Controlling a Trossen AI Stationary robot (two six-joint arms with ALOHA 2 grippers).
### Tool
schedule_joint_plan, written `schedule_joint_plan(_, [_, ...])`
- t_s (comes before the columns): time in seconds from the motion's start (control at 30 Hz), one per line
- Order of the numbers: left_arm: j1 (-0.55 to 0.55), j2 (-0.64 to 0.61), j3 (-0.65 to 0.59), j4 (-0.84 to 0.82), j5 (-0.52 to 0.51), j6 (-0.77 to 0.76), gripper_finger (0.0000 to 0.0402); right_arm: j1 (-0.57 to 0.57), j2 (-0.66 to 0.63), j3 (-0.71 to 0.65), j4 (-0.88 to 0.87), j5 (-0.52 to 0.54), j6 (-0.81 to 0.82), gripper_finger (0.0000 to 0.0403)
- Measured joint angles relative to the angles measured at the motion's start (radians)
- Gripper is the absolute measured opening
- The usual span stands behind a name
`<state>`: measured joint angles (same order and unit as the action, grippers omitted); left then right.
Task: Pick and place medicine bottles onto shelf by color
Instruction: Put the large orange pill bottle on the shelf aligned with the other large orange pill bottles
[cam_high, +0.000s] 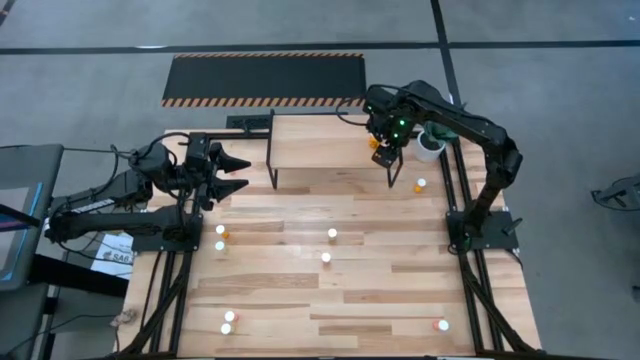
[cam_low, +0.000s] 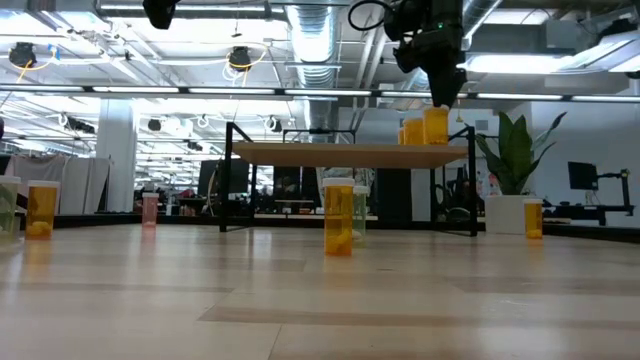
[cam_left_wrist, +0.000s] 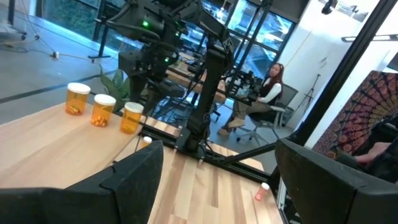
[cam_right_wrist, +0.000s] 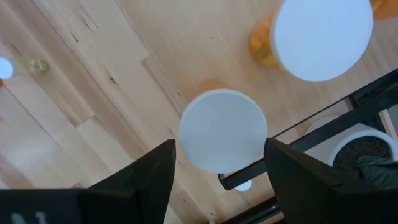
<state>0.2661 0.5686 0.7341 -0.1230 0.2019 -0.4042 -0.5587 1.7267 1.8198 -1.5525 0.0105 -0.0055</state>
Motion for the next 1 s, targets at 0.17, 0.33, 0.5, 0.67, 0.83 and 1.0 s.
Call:
schedule_joint_plan(0.17, [0.0,0.0,0.0,0.0,0.0,0.0,0.0297,0.002,-0.011,0.007,-0.011,-0.001,-0.004,0.0265])
schedule_joint_plan(0.33, [0.0,0.0,0.0,0.0,0.0,0.0,0.0297,0.009,-0.091,0.029,-0.003,-0.007,-0.003,0.0265])
schedule_joint_plan(0.5, [0.0,0.0,0.0,0.0,0.0,0.0,0.0297,0.023,-0.248,-0.067,0.074,-0.003,0.061,0.0265])
schedule_joint_plan(0.67, [0.0,0.0,0.0,0.0,-0.001,0.0,0.0297,0.029,-0.4,-0.31,0.298,0.024,0.162,0.0213])
schedule_joint_plan(0.83, [0.0,0.0,0.0,0.0,0.0,0.0,0.0297,0.027,-0.466,-0.446,0.332,0.123,0.266,0.0063])
schedule_joint_plan(1.0, [0.0,0.0,0.0,0.0,0.0,0.0,0.0297,0.042,-0.467,-0.523,0.412,0.127,0.312,0.0018])
